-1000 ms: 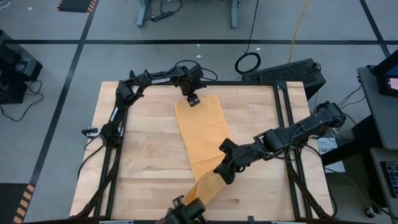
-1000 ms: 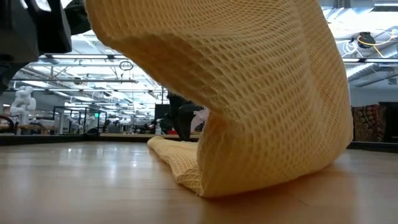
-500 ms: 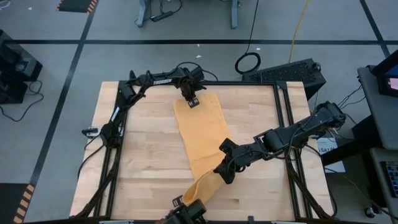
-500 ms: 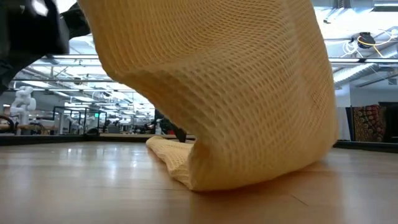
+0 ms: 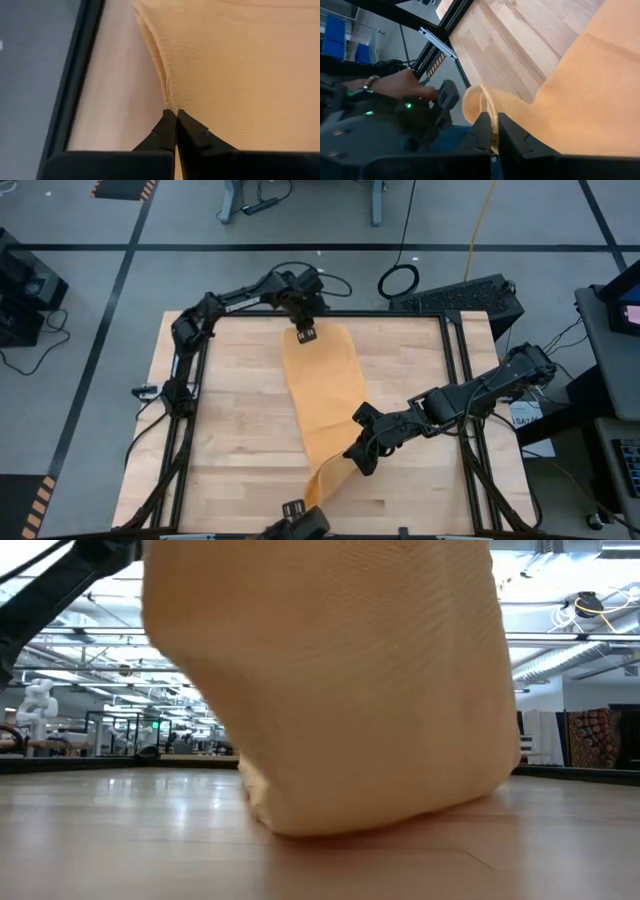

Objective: Roll towel
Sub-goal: Roll the yellow towel

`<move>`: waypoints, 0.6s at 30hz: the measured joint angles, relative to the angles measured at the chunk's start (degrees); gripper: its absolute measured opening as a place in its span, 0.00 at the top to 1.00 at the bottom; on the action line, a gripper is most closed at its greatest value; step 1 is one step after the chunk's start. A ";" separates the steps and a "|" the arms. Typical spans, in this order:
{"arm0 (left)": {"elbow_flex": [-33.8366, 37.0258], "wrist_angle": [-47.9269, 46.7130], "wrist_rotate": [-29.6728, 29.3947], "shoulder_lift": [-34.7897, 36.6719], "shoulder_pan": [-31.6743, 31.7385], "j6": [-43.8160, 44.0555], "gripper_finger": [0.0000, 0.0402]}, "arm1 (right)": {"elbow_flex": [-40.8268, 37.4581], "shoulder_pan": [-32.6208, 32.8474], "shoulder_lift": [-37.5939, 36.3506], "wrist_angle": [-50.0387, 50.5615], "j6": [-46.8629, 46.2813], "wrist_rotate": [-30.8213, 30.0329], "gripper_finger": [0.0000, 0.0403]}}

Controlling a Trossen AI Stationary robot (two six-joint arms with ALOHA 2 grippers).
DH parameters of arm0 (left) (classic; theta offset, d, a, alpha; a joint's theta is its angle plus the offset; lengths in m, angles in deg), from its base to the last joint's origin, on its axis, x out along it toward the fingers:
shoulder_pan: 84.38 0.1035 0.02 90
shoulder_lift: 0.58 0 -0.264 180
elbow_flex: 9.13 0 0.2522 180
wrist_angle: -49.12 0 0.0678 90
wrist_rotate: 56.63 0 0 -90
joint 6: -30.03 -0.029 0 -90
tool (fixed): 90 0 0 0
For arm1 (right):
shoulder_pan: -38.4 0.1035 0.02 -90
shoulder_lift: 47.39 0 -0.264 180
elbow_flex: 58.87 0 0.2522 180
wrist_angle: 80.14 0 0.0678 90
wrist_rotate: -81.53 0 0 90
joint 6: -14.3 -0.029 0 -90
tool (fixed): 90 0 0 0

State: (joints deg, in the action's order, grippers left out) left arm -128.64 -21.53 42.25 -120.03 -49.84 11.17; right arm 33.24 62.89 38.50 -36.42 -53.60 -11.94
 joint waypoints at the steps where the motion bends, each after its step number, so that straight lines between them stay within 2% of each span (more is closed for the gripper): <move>1: 0.01 0.72 0.05 0.04 -0.25 -0.04 0.99 | 0.02 0.00 0.00 0.03 0.02 0.00 1.00; 5: 0.10 -0.87 0.37 -0.09 -1.16 -1.59 0.99 | 0.00 0.00 0.00 -0.01 -0.02 0.00 1.00; 8: 0.81 -9.59 2.37 -0.29 -1.61 -3.81 0.99 | 0.00 0.00 0.02 -0.18 -0.42 0.00 1.00; 12: 1.18 -22.58 4.07 -0.44 -1.23 -1.38 0.98 | 0.00 0.00 0.02 -2.34 -0.37 0.02 1.00; 16: 1.20 -22.70 5.70 0.92 -0.60 -0.31 0.98 | 0.00 0.00 0.02 -4.60 -0.15 0.44 1.00; 18: 1.07 -18.58 5.28 1.57 -0.54 0.87 0.98 | 0.01 0.02 0.02 -5.14 0.10 0.48 1.00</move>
State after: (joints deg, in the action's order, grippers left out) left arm -127.57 -40.11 47.53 -118.47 -50.38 12.04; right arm 33.24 62.91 38.52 -41.57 -53.49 -11.46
